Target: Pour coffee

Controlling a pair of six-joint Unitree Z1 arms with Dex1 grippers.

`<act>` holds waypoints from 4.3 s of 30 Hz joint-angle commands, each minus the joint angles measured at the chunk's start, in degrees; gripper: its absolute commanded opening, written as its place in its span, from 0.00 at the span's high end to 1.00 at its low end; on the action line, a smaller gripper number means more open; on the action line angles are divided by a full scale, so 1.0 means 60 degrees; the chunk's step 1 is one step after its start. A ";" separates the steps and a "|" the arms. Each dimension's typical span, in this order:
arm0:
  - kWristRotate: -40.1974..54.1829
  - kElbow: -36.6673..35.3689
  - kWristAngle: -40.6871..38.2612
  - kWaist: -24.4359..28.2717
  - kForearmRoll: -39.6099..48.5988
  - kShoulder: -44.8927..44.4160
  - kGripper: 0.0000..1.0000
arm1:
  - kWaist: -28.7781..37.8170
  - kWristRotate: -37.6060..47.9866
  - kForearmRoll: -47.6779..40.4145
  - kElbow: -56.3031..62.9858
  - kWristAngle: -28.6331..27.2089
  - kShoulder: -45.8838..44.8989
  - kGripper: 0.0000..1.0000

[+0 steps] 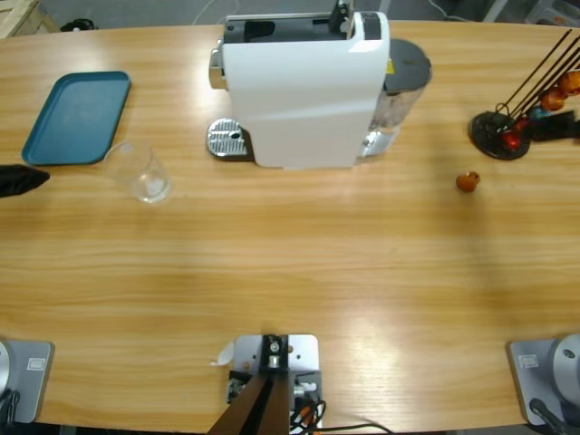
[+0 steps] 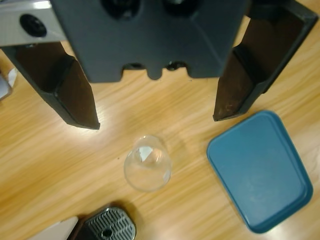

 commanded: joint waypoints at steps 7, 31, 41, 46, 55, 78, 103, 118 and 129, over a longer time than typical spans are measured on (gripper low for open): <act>-0.0218 0.1035 0.0149 0.0207 0.0516 -0.1099 0.01 | 0.0146 0.0333 -0.0138 -0.0611 0.0796 0.4246 0.28; -0.0291 0.1196 0.0149 0.0281 0.0492 -0.1099 0.01 | 0.0155 0.0476 -0.0114 -0.0491 0.0928 0.4562 0.60; -0.0291 0.1196 0.0149 0.0339 0.0495 -0.1142 0.01 | 0.0155 0.0511 0.0120 -0.0637 0.0928 0.4741 0.62; -0.0282 0.1211 0.0149 0.0368 0.0492 -0.1157 0.01 | 0.0155 0.0500 0.0091 -0.0585 0.0778 0.4759 0.62; -0.0291 0.1223 0.0149 0.0368 0.0477 -0.1142 0.01 | 0.0155 0.0500 -0.0158 -0.0479 0.0553 0.4800 0.62; -0.0306 0.1284 0.0149 0.0368 0.0460 -0.1245 0.01 | 0.0325 0.0423 -0.0320 -0.0301 0.0468 0.4577 1.00; -0.0350 0.1410 0.0135 0.0368 0.0398 -0.1482 0.01 | 0.3797 -0.0945 -0.1544 -0.4968 0.6465 0.1621 1.00; -0.0379 0.1457 0.0120 0.0368 0.0384 -0.1553 0.01 | 0.3853 -0.0989 -0.3355 -0.5896 0.8047 0.4390 1.00; -0.0379 0.1463 0.0091 0.0368 0.0384 -0.1556 0.01 | 0.3606 -0.1050 -0.3337 -0.6385 0.6928 0.5427 1.00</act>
